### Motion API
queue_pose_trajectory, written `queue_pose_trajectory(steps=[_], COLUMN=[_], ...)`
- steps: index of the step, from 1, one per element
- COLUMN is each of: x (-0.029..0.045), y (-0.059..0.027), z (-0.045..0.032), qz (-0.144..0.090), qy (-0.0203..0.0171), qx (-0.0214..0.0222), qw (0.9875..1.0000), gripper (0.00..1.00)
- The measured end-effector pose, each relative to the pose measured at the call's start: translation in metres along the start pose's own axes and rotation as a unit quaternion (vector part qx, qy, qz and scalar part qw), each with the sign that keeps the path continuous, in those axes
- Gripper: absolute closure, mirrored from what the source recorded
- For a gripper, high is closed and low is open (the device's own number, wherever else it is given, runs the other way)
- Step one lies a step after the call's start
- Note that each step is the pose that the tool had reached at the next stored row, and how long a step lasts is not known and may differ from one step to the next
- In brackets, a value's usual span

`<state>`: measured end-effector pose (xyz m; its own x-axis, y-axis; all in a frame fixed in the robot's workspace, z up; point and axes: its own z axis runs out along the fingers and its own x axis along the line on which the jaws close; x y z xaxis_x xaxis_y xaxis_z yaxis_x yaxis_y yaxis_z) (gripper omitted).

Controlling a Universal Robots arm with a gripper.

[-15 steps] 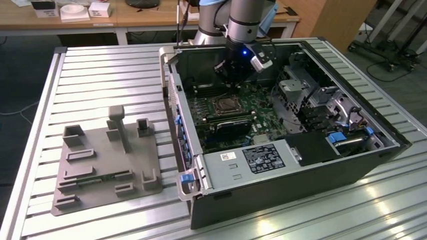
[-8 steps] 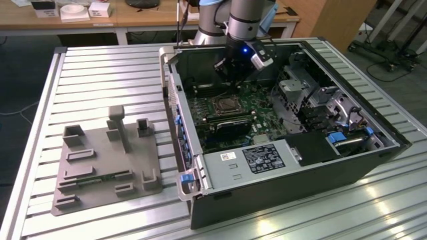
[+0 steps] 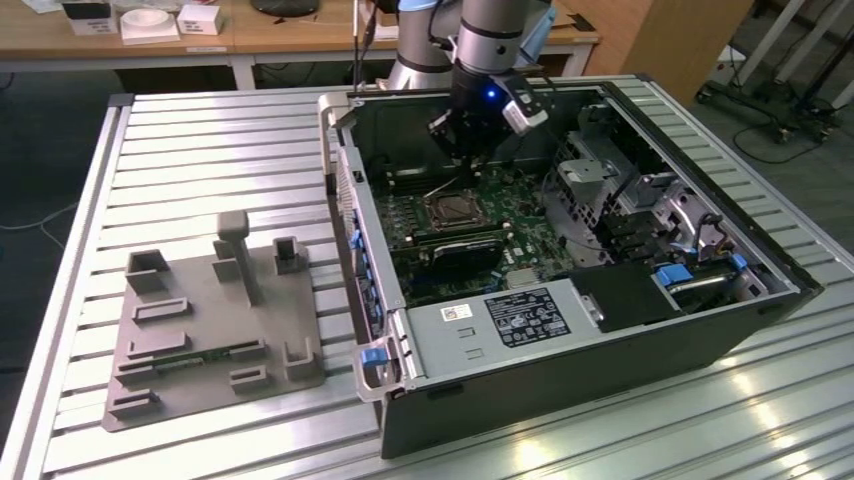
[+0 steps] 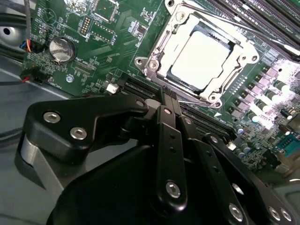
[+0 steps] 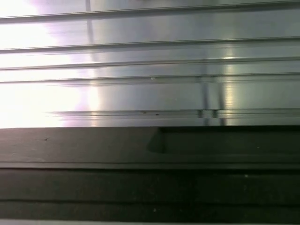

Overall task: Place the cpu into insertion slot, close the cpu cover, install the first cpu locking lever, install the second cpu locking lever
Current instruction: 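Install the first cpu locking lever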

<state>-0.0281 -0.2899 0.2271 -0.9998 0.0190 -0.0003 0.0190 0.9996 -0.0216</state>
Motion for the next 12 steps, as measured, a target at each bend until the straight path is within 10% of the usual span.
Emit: queue_pose_trajectory(steps=[12], x=[0.0107], y=[-0.0028], z=[-0.0006], qz=[0.0], qy=[0.0004], qx=[-0.0172], qw=[0.9999], gripper=[0.9])
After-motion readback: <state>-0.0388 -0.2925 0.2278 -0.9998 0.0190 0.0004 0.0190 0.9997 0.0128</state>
